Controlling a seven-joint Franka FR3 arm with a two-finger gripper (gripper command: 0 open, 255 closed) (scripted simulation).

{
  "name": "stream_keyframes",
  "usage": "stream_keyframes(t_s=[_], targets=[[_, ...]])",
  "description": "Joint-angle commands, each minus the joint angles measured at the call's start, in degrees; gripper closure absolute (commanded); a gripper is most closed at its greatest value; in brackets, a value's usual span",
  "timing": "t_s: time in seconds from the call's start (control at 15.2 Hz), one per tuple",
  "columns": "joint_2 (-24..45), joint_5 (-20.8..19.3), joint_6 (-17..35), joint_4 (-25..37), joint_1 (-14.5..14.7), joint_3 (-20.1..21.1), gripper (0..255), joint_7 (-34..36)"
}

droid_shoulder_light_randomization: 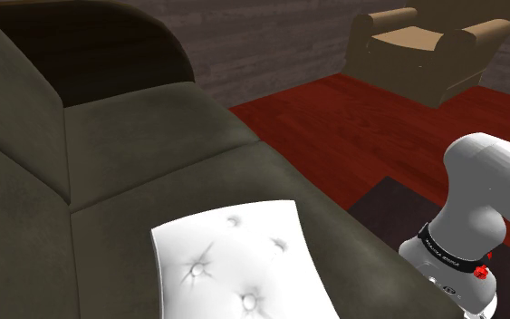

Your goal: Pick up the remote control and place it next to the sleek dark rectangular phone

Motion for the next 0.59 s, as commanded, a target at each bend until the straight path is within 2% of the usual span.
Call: stream_keyframes(t_s=[0.0,0.53], targets=[[0.8,1.0,1.7,-0.9,0.0,1.2,255,-0.2],[1.1,1.3,2.2,-1.1,0.0,1.5,255,-0.3]])
